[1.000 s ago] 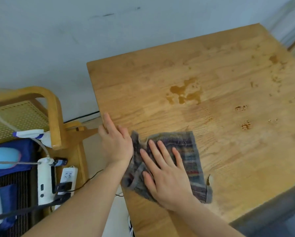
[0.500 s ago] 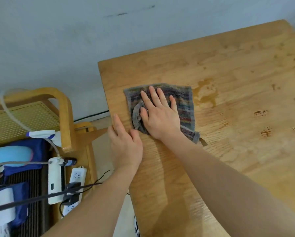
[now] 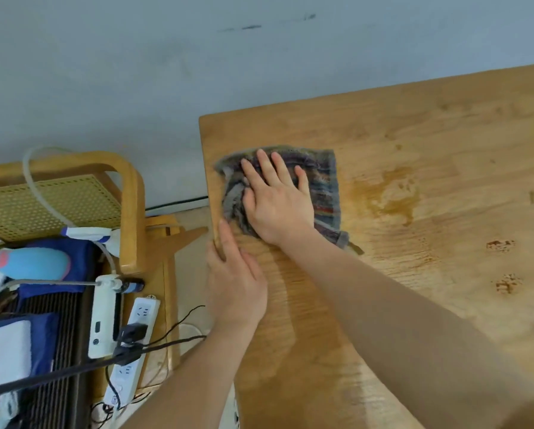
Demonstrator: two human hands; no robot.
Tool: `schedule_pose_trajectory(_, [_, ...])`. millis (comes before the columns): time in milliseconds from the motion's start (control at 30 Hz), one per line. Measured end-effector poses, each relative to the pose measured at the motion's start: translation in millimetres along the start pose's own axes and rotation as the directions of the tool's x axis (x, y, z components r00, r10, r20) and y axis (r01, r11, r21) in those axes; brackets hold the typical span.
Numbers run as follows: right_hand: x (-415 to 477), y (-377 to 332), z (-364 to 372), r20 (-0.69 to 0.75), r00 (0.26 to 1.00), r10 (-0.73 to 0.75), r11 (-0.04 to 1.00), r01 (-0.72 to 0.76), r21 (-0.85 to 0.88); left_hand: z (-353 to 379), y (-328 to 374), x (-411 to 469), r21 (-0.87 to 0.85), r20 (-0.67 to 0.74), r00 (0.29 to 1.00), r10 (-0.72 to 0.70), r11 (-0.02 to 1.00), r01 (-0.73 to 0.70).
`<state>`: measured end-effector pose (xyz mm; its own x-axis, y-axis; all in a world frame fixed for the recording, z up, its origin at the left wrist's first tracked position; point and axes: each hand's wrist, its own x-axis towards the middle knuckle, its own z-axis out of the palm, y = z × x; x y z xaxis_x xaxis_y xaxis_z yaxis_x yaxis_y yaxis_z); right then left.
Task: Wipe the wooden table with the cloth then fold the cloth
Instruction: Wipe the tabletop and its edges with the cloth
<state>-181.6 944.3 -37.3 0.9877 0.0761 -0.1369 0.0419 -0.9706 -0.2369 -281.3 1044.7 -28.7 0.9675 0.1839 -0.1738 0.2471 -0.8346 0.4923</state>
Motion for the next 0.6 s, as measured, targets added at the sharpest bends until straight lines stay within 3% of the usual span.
schedule_pose_trajectory(133, [1, -9, 0, -0.007, 0.998, -0.058, 0.998, 0.058, 0.031, -1, 0, 0, 0.004, -0.008, 0.998, -0.059, 0.998, 0.059])
schedule_pose_trajectory(367, [-121, 36, 4, 0.08, 0.986, -0.144, 0.989, 0.145, -0.005, -6, 1, -2, 0.025, 0.062, 0.996, -0.063, 0.998, 0.061])
schedule_pose_trajectory(500, [-70, 42, -5, 0.025, 0.991, -0.129, 0.992, 0.129, -0.008, -5, 2, -5, 0.03, 0.037, 0.998, -0.053, 0.998, 0.052])
schedule_pose_trajectory(600, [-5, 31, -8, -0.027, 0.999, 0.029, 0.999, -0.028, 0.036, -1, 7, -2, 0.053, -0.005, 0.998, -0.059, 0.997, 0.059])
